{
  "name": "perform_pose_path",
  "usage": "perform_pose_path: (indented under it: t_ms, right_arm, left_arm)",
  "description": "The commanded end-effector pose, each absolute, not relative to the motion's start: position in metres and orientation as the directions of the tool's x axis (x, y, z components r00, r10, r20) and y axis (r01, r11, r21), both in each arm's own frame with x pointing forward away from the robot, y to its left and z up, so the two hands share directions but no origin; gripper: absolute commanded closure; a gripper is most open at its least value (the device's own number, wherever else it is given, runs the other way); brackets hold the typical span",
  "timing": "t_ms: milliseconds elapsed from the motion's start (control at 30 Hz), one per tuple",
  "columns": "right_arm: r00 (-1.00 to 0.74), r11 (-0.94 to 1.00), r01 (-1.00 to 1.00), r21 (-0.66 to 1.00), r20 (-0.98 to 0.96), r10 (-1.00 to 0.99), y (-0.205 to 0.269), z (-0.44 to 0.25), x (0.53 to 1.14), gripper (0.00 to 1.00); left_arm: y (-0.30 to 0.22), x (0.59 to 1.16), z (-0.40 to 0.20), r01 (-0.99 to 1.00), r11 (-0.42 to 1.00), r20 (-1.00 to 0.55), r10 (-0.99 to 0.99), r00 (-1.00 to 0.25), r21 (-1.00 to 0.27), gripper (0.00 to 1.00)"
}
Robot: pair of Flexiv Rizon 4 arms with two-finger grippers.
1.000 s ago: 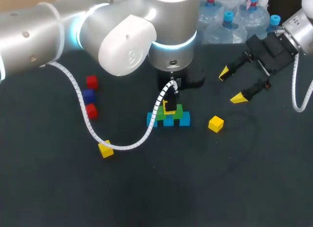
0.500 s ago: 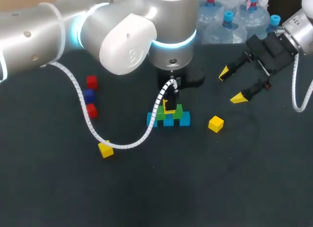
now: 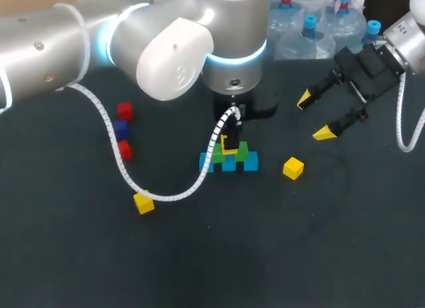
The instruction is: Place the blue cubes, place green cubes on the blue cubes, place the yellow cubes on the green cubes, then place the red cubes on the yellow cubes, and place purple cube on the red cubes.
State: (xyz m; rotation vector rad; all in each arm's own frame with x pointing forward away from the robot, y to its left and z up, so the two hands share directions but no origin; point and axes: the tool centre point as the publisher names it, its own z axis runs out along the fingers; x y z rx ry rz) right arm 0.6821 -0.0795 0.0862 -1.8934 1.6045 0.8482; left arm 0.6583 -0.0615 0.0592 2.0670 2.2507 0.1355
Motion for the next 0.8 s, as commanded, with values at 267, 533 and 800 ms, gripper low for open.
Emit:
perform_pose_path:
  t_ms: [267, 533, 800]
  right_arm:
    - [0.106, -0.17, -0.985, 0.011, -0.74, -0.664, -0.0793, 0.0858, 0.6821, 0.0]
    - [0.106, -0.17, -0.985, 0.011, -0.74, -0.664, -0.0793, 0.0858, 0.6821, 0.0]
    - [0.106, -0.17, -0.985, 0.011, -0.74, -0.664, -0.0793, 0.0858, 0.6821, 0.0]
  left_arm:
    - [-0.0624, 0.6629, 0.0583, 0.991, 0.082, 0.003, 0.997, -0.083, 0.109, 1.0]
    - [-0.0614, 0.6638, 0.056, 0.991, 0.082, 0.002, 0.997, -0.083, 0.103, 1.0]
    - [-0.0613, 0.6668, 0.0557, 0.991, 0.08, 0.003, 0.997, -0.081, 0.103, 1.0]
